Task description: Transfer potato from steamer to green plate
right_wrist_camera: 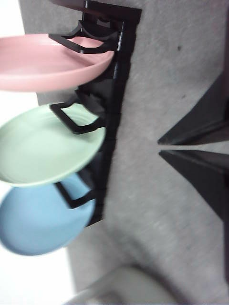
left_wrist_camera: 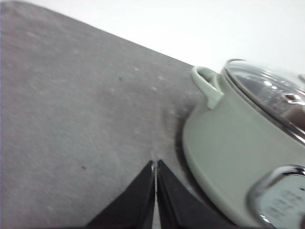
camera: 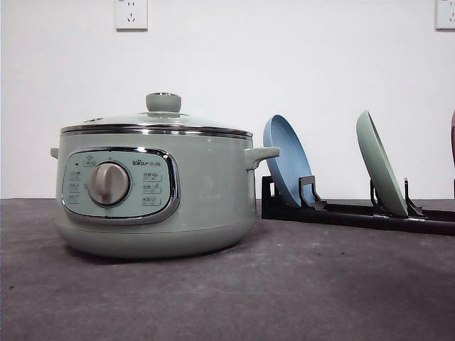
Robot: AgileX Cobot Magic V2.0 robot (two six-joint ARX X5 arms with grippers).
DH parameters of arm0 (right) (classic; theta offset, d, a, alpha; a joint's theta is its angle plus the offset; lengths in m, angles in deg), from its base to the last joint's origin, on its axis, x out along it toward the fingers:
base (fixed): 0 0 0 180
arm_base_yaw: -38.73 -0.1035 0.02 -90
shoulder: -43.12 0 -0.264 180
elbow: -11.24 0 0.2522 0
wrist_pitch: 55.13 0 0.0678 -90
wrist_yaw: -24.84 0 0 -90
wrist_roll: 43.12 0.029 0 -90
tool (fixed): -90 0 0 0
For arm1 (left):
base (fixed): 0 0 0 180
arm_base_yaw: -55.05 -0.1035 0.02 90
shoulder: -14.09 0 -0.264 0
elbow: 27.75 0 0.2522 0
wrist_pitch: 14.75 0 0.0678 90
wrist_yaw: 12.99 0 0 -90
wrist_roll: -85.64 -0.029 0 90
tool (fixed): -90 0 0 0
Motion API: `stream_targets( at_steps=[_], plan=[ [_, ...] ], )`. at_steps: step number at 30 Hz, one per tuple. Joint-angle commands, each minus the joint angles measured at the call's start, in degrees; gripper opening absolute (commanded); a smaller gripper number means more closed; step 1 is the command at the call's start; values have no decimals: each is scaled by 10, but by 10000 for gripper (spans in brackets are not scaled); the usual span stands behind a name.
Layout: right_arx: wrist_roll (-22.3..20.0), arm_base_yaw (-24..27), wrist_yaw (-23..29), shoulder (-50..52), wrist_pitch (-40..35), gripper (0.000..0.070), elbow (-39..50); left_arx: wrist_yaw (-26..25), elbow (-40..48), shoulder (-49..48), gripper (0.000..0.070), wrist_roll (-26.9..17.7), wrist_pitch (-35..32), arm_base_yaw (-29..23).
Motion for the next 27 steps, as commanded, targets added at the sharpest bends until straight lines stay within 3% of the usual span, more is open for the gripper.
stream_targets(
  at_steps=[1, 7, 14, 19, 27],
  plan=[
    [40, -2, 1, 2, -10, 4, -28, -3, -20, 1, 1, 31, -3, 6],
    [70, -3, 0, -17, 4, 4, -116, -3, -91, 24, 1, 31, -2, 19],
    [51, -3, -30, -98, 81, 4, -260, -10, -216, 126, 1, 18, 15, 20],
    [31, -3, -93, -178, 145, 4, -360, -61, -333, 228, 1, -18, 55, 20],
    [-49, -9, -197, -305, 233, 4, -492, -166, -495, 367, 0, -88, 130, 51]
  ],
)
